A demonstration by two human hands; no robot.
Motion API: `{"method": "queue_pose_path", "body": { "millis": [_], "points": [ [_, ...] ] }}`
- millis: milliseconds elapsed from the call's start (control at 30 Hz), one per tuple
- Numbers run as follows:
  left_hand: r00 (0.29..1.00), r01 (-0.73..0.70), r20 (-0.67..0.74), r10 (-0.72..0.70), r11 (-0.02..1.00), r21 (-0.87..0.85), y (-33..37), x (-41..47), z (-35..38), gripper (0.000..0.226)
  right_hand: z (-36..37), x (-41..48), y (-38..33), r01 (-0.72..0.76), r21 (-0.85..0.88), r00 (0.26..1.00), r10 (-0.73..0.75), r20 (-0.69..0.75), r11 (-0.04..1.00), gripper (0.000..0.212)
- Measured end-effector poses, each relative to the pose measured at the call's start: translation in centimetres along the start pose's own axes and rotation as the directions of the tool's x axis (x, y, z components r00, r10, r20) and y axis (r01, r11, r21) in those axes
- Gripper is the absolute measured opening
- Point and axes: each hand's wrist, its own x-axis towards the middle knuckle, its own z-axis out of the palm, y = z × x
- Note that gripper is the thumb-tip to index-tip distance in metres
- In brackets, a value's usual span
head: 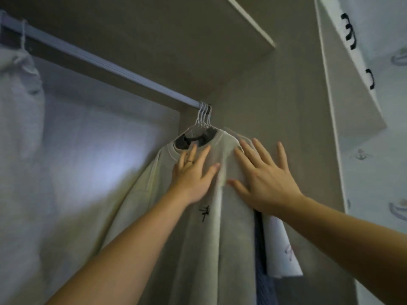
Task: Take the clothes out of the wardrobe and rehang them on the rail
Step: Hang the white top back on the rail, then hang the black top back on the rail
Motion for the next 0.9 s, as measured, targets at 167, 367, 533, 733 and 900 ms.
{"method": "queue_pose_path", "body": {
  "millis": [167,367,533,733,900],
  "points": [
    [0.989,-0.148,0.003,0.148,0.987,0.059,5.1,-9.1,-0.4,0.066,-2.3,-9.8,1.8,-0.044,-0.025,0.996,0.046,0.074,0.999,0.077],
    [0.959,-0.268,0.106,0.262,0.963,0.041,12.9,-20.3,1.4,0.071,-5.4,-22.5,3.6,-0.052,-0.042,0.982,0.059,0.181,0.998,0.077],
    [0.921,-0.323,0.233,0.312,0.947,0.006,18.6,-28.6,4.5,0.069,-7.8,-32.8,6.3,-0.087,-0.089,0.941,0.111,0.320,0.992,0.081],
    [0.851,-0.362,0.359,0.383,0.923,-0.129,25.9,-35.9,10.3,0.070,-11.8,-44.1,11.1,-0.185,-0.154,0.870,0.234,0.434,0.971,0.083],
    [0.772,-0.352,0.440,0.458,0.885,-0.304,32.7,-41.4,16.7,0.071,-13.5,-53.9,15.1,-0.297,-0.275,0.763,0.401,0.507,0.914,0.084]
  ]
}}
